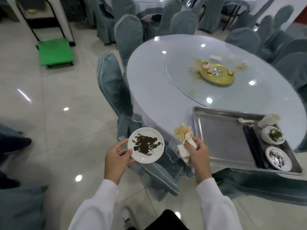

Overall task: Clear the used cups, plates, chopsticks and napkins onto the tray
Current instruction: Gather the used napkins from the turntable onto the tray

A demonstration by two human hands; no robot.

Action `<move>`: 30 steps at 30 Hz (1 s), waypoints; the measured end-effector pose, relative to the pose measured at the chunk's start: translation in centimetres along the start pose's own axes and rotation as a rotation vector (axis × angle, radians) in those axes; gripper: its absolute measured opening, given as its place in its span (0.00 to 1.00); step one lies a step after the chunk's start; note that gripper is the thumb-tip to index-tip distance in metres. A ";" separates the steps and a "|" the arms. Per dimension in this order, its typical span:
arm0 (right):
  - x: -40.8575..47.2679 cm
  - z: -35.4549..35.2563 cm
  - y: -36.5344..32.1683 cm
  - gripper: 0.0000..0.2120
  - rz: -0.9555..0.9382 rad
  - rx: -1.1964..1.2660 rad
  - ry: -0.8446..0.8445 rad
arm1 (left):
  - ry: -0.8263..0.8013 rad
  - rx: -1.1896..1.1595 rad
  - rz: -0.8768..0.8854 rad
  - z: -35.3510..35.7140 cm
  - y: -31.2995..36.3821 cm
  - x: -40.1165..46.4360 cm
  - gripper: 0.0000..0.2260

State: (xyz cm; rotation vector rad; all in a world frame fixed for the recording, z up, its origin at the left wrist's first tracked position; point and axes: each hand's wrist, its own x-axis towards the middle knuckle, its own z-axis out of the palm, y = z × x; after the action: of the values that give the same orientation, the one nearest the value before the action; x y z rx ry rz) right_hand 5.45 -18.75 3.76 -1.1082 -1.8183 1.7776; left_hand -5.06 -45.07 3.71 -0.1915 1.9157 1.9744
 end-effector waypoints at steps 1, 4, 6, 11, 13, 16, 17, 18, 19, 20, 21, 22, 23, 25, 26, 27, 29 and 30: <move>0.0 1.5 -0.3 0.08 -0.012 -0.012 -0.002 | 0.009 -0.016 -0.008 -1.6 0.3 0.7 0.19; 0.5 6.1 -0.9 0.08 -0.015 -0.010 -0.042 | 0.042 -0.068 -0.041 -6.7 1.2 3.0 0.17; 1.0 8.9 -1.3 0.07 -0.026 -0.030 -0.062 | 0.073 -0.102 -0.063 -9.2 1.7 4.8 0.16; 3.6 15.5 -1.4 0.08 -0.011 -0.058 -0.101 | 0.117 -0.122 -0.085 -13.2 3.0 10.3 0.16; 5.2 18.4 -1.4 0.08 0.006 -0.052 -0.104 | 0.108 -0.120 -0.085 -14.3 3.8 12.8 0.16; 8.0 22.9 -1.9 0.07 -0.014 -0.047 -0.094 | 0.100 -0.112 -0.090 -15.6 4.9 17.0 0.17; 8.9 24.5 -2.3 0.06 -0.010 -0.034 -0.091 | 0.095 -0.105 -0.096 -16.0 5.3 18.5 0.17; 10.1 26.2 -2.7 0.06 -0.003 -0.017 -0.087 | 0.088 -0.092 -0.104 -16.3 5.8 20.3 0.18; 11.0 27.5 -3.0 0.08 0.011 0.007 -0.087 | 0.079 -0.078 -0.111 -16.5 6.3 21.9 0.18; 11.7 28.6 -3.2 0.09 0.036 0.032 -0.086 | 0.067 -0.061 -0.117 -16.7 6.9 23.2 0.18; 12.6 29.7 -3.6 0.10 0.071 0.055 -0.073 | 0.044 -0.039 -0.120 -16.8 7.6 24.8 0.18; 13.4 30.6 -3.8 0.09 0.095 0.075 -0.055 | 0.016 -0.018 -0.122 -16.8 8.4 26.5 0.18; 14.0 31.3 -4.2 0.09 0.096 0.084 -0.040 | -0.002 -0.011 -0.124 -16.8 9.0 27.8 0.18; 15.2 32.6 -5.0 0.09 0.077 0.090 0.002 | -0.047 -0.006 -0.119 -16.8 10.4 30.7 0.18; 15.7 33.1 -5.3 0.09 0.080 0.099 0.024 | -0.068 0.002 -0.116 -16.7 11.0 31.9 0.18; 16.3 33.6 -5.5 0.09 0.093 0.119 0.039 | -0.083 0.012 -0.120 -16.8 11.5 33.2 0.17; 16.8 34.8 -6.0 0.08 0.114 0.127 0.069 | -0.114 0.024 -0.129 -17.1 12.3 35.4 0.17; 16.8 35.1 -6.2 0.07 0.114 0.118 0.087 | -0.127 0.024 -0.134 -17.1 12.5 36.1 0.17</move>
State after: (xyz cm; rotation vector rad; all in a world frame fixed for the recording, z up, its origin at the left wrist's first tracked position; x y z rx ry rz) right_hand -32.44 -29.21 0.43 -1.2446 -1.6080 1.8437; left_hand -45.55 -55.57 1.42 -0.1783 1.7978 1.8304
